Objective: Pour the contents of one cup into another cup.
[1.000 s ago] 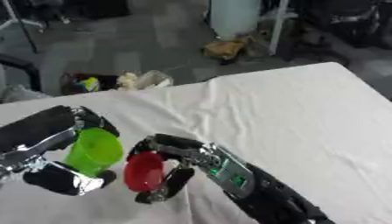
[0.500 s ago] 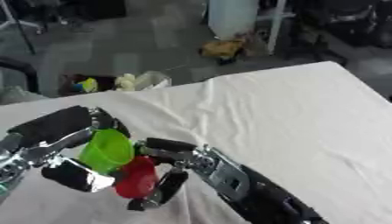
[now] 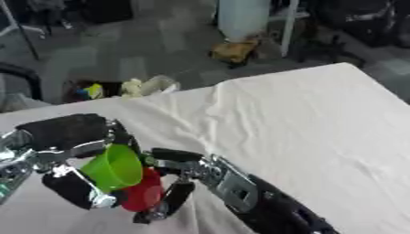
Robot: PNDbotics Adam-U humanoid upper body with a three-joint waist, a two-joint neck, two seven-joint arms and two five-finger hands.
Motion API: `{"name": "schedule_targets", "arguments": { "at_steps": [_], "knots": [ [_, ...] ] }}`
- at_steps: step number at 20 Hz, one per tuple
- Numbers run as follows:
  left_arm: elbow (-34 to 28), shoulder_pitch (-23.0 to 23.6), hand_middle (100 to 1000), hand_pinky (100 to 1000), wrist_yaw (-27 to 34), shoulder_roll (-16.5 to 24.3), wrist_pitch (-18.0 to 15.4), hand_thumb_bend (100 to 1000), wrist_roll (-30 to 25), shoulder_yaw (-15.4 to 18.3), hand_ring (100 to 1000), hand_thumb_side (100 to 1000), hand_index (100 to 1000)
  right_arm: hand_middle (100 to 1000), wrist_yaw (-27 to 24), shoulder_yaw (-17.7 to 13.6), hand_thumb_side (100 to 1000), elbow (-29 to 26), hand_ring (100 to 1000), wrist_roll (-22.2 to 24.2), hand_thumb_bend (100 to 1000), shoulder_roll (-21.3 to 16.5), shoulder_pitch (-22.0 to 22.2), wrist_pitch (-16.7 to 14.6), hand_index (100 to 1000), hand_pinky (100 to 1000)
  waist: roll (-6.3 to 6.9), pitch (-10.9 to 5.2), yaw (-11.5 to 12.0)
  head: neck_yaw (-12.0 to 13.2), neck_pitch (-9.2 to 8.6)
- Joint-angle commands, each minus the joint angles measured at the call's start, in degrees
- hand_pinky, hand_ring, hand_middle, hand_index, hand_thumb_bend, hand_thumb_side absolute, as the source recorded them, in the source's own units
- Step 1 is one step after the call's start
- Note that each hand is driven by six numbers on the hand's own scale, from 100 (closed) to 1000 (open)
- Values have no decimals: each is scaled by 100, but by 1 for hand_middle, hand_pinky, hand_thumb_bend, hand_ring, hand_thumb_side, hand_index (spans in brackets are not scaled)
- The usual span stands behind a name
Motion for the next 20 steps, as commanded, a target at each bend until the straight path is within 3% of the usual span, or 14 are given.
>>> {"name": "schedule_targets", "arguments": {
  "at_steps": [1,8,20],
  "knots": [
    [-318,-152,240,142,128,253,-19,159,-317,90,100,138,719,140,44,-50,140,-7,801,-11,100,-28,-74,-38,441,676,-1,-130,23,-40,-35],
    [-405,-135,243,134,41,330,-22,167,-814,27,100,146,717,140,59,-56,137,50,802,1,100,-23,-51,-57,442,676,13,-134,27,-46,-28],
    [129,-94,237,119,-499,231,-322,181,-845,-102,100,149,715,141,-74,-25,138,-146,803,51,100,-195,-9,1,444,677,35,-142,-6,-31,-38]
  ]
}}
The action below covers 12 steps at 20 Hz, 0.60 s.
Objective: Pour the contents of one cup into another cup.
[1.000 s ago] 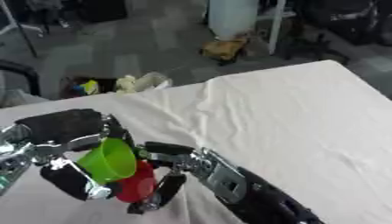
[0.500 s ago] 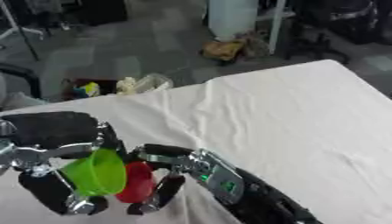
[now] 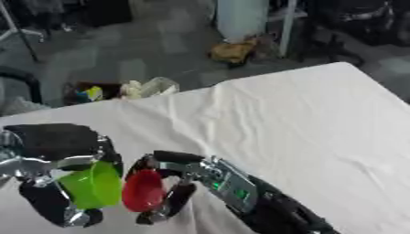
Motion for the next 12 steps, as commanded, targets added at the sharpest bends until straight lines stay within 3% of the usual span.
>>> {"name": "schedule_targets", "arguments": {
  "at_steps": [1,12],
  "knots": [
    [19,-90,237,120,-93,36,-94,179,2,25,100,150,715,143,-44,-21,138,-163,803,29,100,-89,-84,11,444,676,6,-114,3,8,-38],
    [10,-152,234,117,-125,-40,-107,179,2,32,100,150,716,149,-44,42,137,-141,807,198,100,-66,-67,19,448,678,30,-119,19,13,-48]
  ]
}}
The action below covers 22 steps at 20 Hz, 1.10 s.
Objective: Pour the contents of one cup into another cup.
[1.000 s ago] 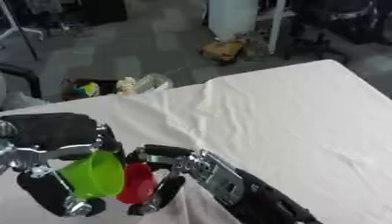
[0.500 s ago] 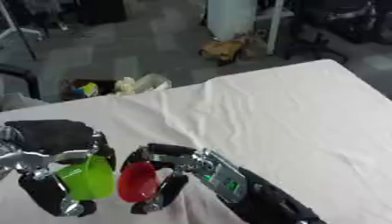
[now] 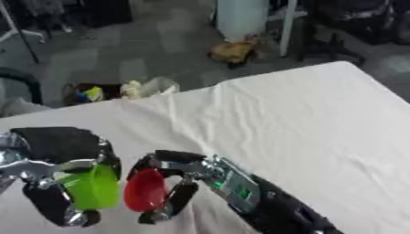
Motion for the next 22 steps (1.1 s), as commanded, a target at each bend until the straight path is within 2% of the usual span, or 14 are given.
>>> {"name": "schedule_targets", "arguments": {
  "at_steps": [1,9,22],
  "knots": [
    [-44,-143,233,117,-35,37,-26,176,2,49,100,150,716,149,-24,14,137,-90,808,105,100,-17,-68,-21,448,678,5,-114,19,12,-46],
    [-4,-176,233,116,-33,-44,-54,179,2,-1,100,149,715,147,-9,6,136,-31,806,147,100,15,-78,-33,446,674,17,-98,28,12,-47],
    [133,-267,232,106,-367,-124,-445,187,2,-152,100,146,713,146,17,22,135,2,805,152,100,30,-68,-31,444,672,53,-99,10,22,-60]
  ]
}}
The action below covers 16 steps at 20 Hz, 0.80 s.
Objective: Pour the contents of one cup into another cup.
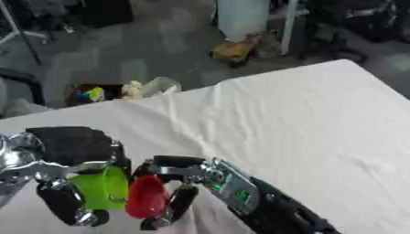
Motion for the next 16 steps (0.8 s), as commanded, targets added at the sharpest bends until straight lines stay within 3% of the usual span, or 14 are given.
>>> {"name": "schedule_targets", "arguments": {
  "at_steps": [1,16],
  "knots": [
    [-3,-162,232,105,-66,34,-170,188,-83,47,100,146,713,146,15,-14,135,-43,805,2,100,-13,-86,-5,444,671,-8,-100,9,20,-59],
    [73,-365,232,100,-428,-105,-496,193,-83,-97,100,144,712,146,31,-3,134,-1,804,23,100,-29,-67,-14,443,667,76,-126,54,0,-78]
  ]
}}
